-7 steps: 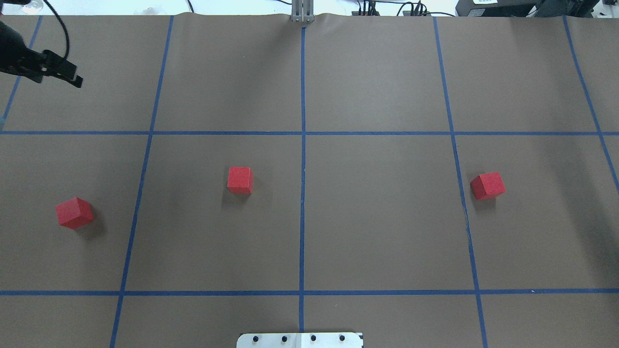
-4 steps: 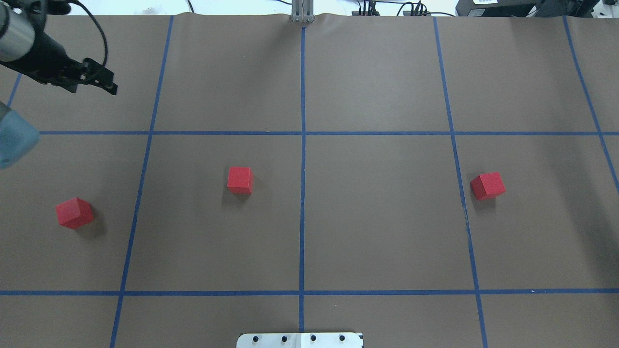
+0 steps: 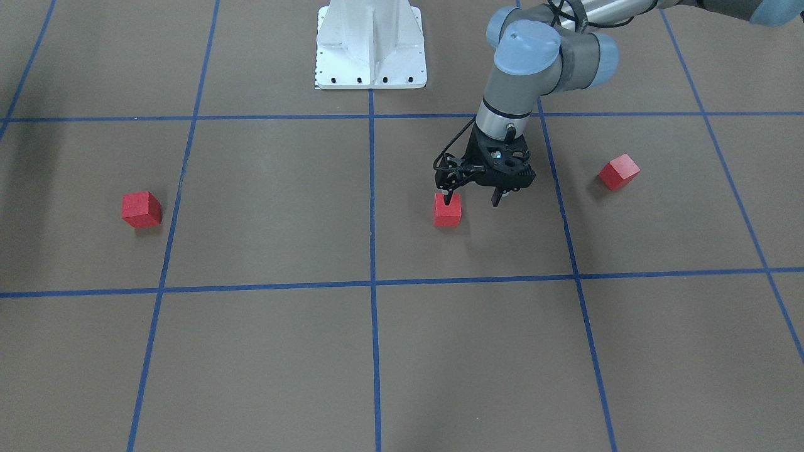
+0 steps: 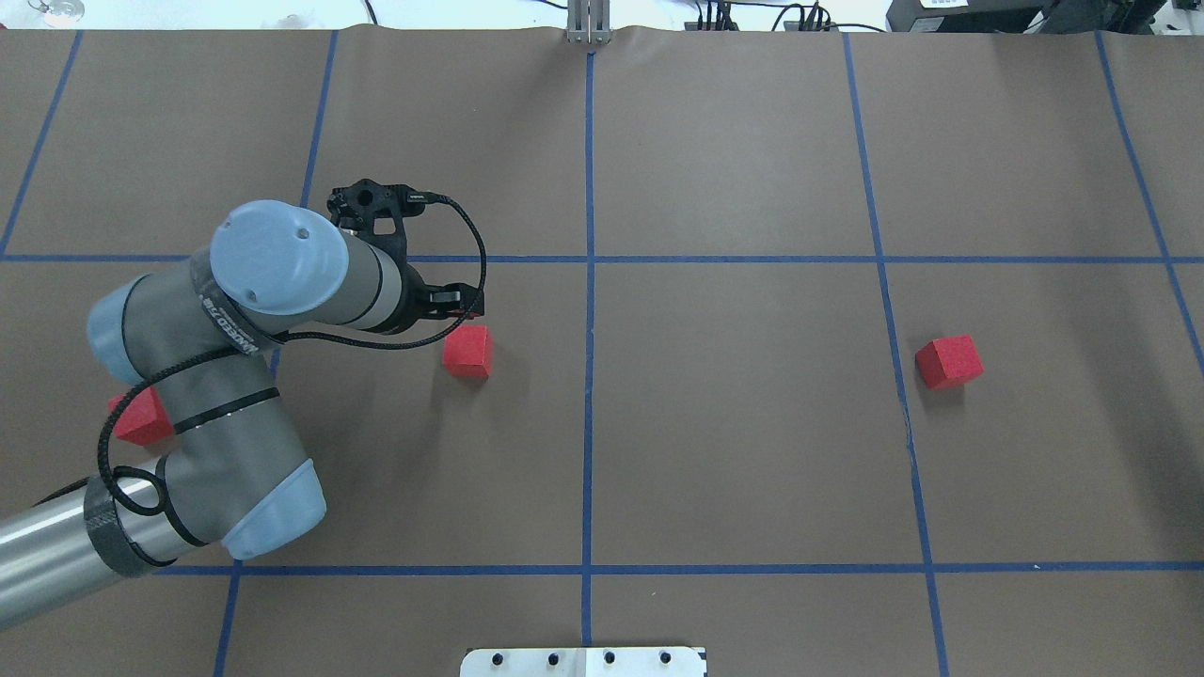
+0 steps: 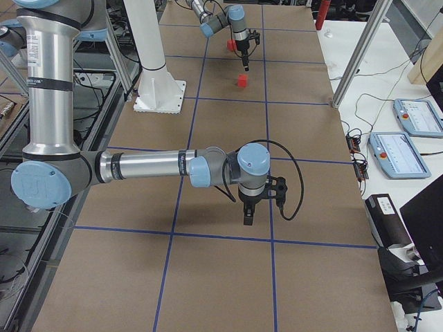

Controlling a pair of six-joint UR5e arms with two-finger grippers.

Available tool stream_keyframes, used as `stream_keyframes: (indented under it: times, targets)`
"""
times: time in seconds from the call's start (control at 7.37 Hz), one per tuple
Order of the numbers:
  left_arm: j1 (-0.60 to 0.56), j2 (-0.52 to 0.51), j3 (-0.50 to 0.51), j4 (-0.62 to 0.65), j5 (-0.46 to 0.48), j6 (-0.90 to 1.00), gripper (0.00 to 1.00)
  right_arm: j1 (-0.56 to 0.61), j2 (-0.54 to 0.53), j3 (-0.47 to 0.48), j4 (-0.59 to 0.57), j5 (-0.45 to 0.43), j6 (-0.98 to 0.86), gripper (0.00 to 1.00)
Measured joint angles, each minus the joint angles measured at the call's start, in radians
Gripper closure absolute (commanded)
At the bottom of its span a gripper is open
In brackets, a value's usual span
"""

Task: Form red blocks into L shape at center
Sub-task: 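Reach the left gripper down to the middle red cube and grasp it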

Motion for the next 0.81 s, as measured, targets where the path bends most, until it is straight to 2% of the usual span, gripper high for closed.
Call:
stream_keyframes:
  times: [0.54, 0.68, 0.81]
  targets:
    - [0.041, -0.059, 0.117, -0.045, 0.035, -0.022, 0.00, 0.000, 0.000, 0.000, 0.000, 0.000, 0.000, 0.01]
    - [0.049, -0.061, 0.135, -0.049, 0.035, -0.022, 0.04, 0.000, 0.000, 0.000, 0.000, -0.001, 0.000, 0.01]
    - [0.059, -0.061, 0.150, -0.050, 0.035, -0.023, 0.35, 0.000, 0.000, -0.001, 0.000, -0.001, 0.000, 0.01]
